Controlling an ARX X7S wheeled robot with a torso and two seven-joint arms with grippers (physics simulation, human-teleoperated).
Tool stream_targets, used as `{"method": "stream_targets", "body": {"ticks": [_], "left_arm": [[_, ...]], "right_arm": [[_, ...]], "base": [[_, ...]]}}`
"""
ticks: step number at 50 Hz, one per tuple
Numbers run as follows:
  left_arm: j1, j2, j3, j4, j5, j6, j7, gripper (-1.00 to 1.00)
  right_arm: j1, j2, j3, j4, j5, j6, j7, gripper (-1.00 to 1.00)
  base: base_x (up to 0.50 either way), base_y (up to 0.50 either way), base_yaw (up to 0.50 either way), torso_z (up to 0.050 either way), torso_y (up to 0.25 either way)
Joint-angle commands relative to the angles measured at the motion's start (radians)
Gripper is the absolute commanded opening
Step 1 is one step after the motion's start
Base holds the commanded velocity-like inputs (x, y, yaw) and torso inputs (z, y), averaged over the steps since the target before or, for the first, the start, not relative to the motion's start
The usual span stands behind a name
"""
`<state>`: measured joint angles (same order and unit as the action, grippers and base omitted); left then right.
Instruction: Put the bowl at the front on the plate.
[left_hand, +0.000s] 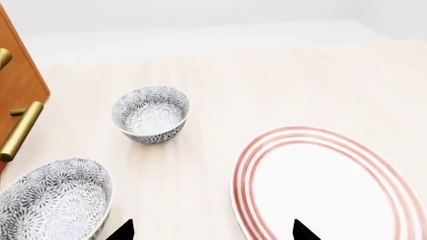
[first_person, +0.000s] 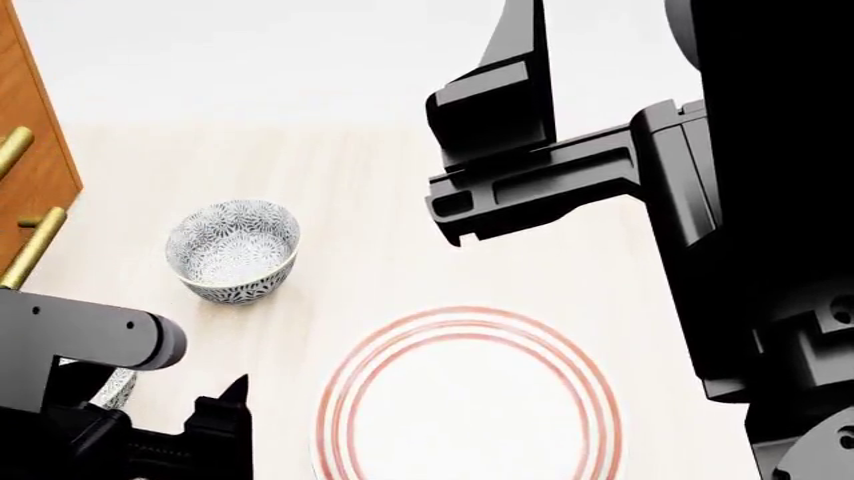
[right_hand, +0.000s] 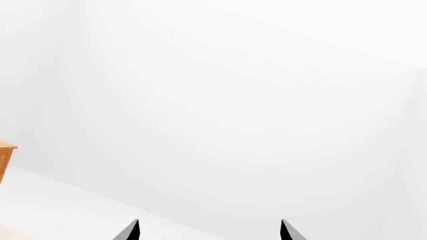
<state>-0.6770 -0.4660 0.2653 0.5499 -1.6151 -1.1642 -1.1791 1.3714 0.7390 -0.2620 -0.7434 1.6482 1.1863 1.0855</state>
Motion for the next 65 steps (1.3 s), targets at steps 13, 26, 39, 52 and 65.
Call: {"method": "stream_targets", "body": {"ticks": [13, 26, 39, 52, 65], "left_arm": [[0.075, -0.015, 0.034, -0.009, 0.102, 0.017, 0.075, 1.0], [0.134, -0.032, 0.047, -0.012, 0.165, 0.041, 0.125, 1.0], [0.169, -0.041, 0.06, -0.022, 0.197, 0.058, 0.151, 1.0], [0.193, -0.044, 0.083, -0.029, 0.22, 0.064, 0.175, 1.0], [0.209, -0.045, 0.101, -0.048, 0.244, 0.075, 0.196, 1.0]], "right_arm": [[0.002, 0.001, -0.014, 0.001, -0.007, -0.008, -0.006, 1.0], [-0.005, 0.004, -0.018, 0.001, -0.019, -0.016, -0.014, 1.0], [-0.002, 0.004, -0.025, 0.001, -0.024, -0.023, -0.018, 1.0], [-0.013, 0.01, -0.028, -0.005, -0.029, -0.033, -0.019, 1.0], [-0.021, 0.02, -0.029, -0.013, -0.025, -0.044, -0.018, 1.0]], "base": [[0.0, 0.0, 0.0, 0.0, 0.0], [0.0, 0.0, 0.0, 0.0, 0.0], [0.0, 0.0, 0.0, 0.0, 0.0], [0.0, 0.0, 0.0, 0.0, 0.0], [0.0, 0.0, 0.0, 0.0, 0.0]]}}
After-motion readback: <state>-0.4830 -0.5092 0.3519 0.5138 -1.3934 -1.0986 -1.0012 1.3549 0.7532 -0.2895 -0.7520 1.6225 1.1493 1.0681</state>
